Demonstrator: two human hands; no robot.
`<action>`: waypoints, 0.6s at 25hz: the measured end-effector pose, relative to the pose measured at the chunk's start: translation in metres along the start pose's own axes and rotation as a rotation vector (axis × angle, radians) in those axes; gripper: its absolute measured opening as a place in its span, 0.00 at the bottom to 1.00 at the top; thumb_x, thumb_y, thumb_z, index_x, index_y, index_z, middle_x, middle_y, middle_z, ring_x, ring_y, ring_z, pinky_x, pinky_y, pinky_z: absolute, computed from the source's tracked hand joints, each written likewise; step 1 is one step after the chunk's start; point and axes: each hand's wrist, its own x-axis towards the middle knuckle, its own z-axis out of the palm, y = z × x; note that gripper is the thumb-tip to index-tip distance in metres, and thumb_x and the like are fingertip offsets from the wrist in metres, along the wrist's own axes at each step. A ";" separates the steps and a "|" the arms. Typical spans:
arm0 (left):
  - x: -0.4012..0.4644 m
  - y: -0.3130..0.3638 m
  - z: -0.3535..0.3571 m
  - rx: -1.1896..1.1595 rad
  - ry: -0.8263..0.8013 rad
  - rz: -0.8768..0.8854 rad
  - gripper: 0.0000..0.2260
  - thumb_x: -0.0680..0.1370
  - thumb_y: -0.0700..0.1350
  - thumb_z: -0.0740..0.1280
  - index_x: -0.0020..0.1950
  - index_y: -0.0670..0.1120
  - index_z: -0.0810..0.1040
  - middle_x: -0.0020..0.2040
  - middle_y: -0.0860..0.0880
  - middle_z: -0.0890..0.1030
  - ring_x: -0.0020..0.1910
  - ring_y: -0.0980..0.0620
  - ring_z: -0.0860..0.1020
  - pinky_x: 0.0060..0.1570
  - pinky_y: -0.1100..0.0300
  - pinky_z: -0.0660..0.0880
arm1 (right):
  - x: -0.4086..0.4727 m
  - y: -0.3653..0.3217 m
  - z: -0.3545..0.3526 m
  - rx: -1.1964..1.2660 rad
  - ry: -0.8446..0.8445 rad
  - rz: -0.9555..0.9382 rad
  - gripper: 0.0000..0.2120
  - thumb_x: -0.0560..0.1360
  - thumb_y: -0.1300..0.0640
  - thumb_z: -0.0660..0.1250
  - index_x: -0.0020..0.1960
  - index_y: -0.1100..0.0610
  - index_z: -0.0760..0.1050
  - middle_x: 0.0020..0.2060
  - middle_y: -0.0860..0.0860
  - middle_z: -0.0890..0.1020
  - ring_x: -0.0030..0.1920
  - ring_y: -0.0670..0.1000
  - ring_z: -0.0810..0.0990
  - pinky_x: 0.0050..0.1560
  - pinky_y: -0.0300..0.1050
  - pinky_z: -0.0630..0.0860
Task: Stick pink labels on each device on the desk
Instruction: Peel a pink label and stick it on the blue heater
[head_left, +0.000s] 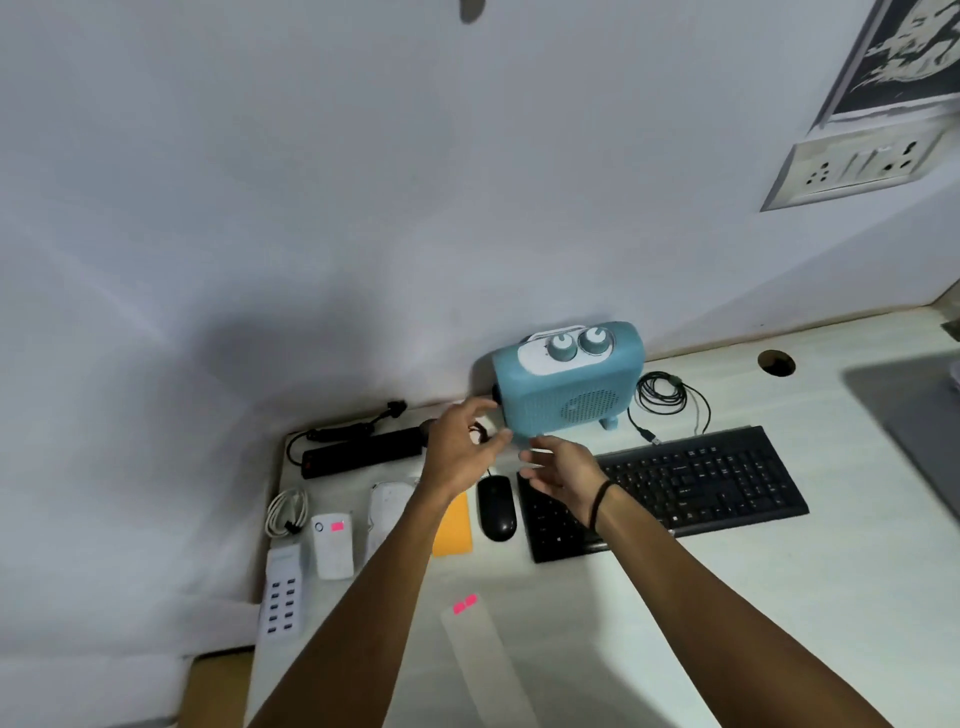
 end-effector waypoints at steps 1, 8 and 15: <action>-0.019 -0.015 0.000 -0.034 -0.020 -0.066 0.14 0.72 0.49 0.78 0.57 0.53 0.82 0.54 0.54 0.84 0.53 0.58 0.81 0.54 0.60 0.79 | -0.004 0.017 0.007 -0.039 -0.007 0.028 0.09 0.80 0.53 0.60 0.54 0.55 0.77 0.45 0.52 0.82 0.39 0.51 0.79 0.39 0.40 0.75; -0.143 -0.107 0.021 -0.071 -0.114 -0.488 0.10 0.76 0.47 0.73 0.57 0.47 0.85 0.53 0.51 0.86 0.47 0.56 0.82 0.46 0.71 0.74 | -0.021 0.141 0.015 -0.422 0.052 0.203 0.08 0.78 0.55 0.64 0.50 0.60 0.78 0.42 0.54 0.79 0.38 0.53 0.75 0.40 0.43 0.74; -0.212 -0.159 0.049 0.380 -0.554 -0.405 0.24 0.81 0.51 0.64 0.77 0.53 0.69 0.68 0.44 0.70 0.66 0.43 0.75 0.67 0.53 0.72 | -0.026 0.208 0.007 -1.057 0.084 0.215 0.14 0.78 0.50 0.62 0.51 0.61 0.78 0.48 0.57 0.80 0.50 0.58 0.78 0.52 0.49 0.77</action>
